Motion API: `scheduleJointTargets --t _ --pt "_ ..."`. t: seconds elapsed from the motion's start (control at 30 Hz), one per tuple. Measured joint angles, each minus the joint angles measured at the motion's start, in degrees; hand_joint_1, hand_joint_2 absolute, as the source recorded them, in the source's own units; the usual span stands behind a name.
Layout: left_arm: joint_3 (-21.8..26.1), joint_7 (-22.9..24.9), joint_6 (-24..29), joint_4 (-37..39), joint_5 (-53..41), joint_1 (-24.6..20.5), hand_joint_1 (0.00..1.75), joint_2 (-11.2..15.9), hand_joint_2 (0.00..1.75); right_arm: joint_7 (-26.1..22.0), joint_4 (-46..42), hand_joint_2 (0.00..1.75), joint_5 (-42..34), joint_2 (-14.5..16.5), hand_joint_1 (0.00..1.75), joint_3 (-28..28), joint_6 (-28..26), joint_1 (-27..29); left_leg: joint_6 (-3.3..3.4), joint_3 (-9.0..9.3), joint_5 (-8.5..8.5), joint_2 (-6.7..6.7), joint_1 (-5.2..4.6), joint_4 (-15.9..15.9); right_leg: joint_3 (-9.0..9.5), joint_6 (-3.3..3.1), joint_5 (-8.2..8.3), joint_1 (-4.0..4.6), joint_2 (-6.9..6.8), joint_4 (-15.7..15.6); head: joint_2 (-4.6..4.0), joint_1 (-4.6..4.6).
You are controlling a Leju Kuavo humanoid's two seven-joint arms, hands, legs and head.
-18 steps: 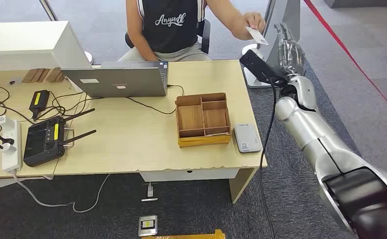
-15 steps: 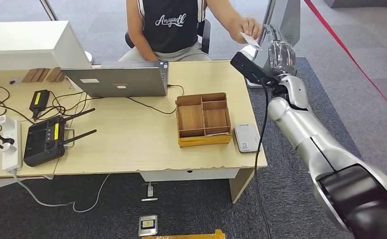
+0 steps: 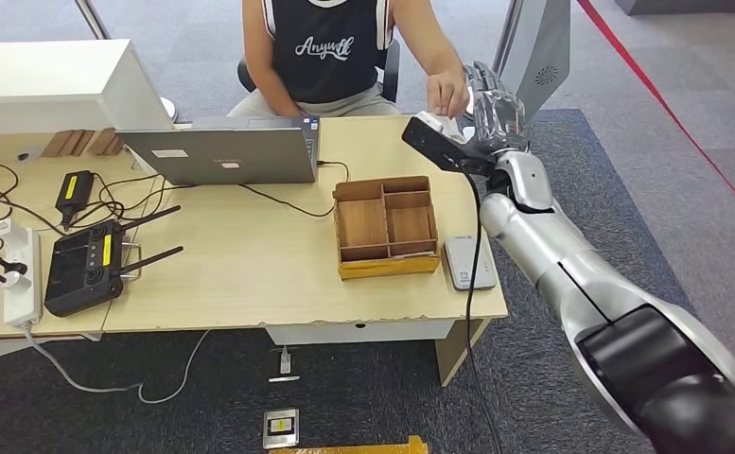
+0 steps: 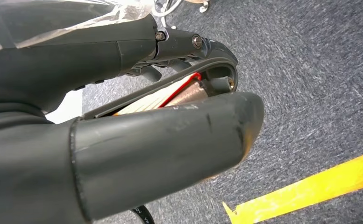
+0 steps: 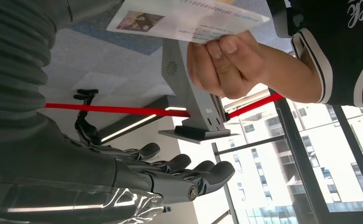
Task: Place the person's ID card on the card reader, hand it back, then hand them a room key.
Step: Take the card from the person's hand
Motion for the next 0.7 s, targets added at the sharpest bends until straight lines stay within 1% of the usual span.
scheduleJointTargets --t 0.23,0.27,0.3,0.37,0.4,0.43,0.7 --pt "-0.34 -0.12 -0.1 0.02 -0.23 0.08 0.0 0.04 0.0 1.06 1.72 1.75 0.92 0.13 0.0 0.94 -0.16 -0.09 0.0 0.0 0.0 0.01 0.0 0.0 0.0 -0.01 0.01 0.0 0.0 0.0 0.0 0.01" --pt "-0.38 -0.16 -0.1 0.02 -0.27 0.09 0.0 0.04 0.0 1.17 1.9 1.75 0.96 0.12 0.08 1.05 -0.17 -0.1 0.0 0.0 0.0 0.01 0.0 0.0 0.0 -0.01 0.01 0.0 0.0 0.0 0.0 0.01" --pt "-0.43 -0.21 -0.11 0.02 -0.31 0.1 0.0 0.05 0.0 1.28 2.06 1.75 0.97 0.11 0.47 1.17 -0.2 -0.1 0.0 0.0 0.0 0.01 0.0 0.0 0.0 -0.01 0.01 0.0 0.0 0.0 0.0 0.01" --pt "-0.51 -0.35 -0.1 0.02 -0.39 0.13 0.0 0.05 0.0 1.39 2.38 1.75 0.97 0.11 1.34 1.38 -0.29 -0.11 0.0 0.01 0.0 0.02 -0.01 0.01 0.0 -0.01 0.01 -0.01 0.0 -0.01 0.0 0.01" --pt "-0.54 -0.45 -0.09 0.02 -0.44 0.14 0.0 0.05 0.0 1.43 2.52 1.75 0.95 0.11 1.69 1.49 -0.37 -0.12 0.0 0.01 0.0 0.02 -0.01 0.01 0.0 -0.01 0.01 -0.01 0.0 -0.01 0.0 0.01" --pt "-0.56 -0.58 -0.06 0.02 -0.49 0.15 0.0 0.05 0.0 1.45 2.65 1.75 0.92 0.09 1.75 1.59 -0.44 -0.12 0.0 0.01 0.0 0.02 -0.01 0.01 0.0 -0.01 0.01 -0.01 0.0 -0.01 0.0 0.01" --pt "-0.61 -0.92 0.0 0.02 -0.8 0.2 0.0 0.03 0.0 1.28 3.03 1.75 0.22 -0.31 1.75 1.86 -0.78 -0.13 0.0 0.01 0.0 0.02 -0.01 0.01 0.0 -0.01 0.01 0.0 0.01 -0.01 0.0 0.01"
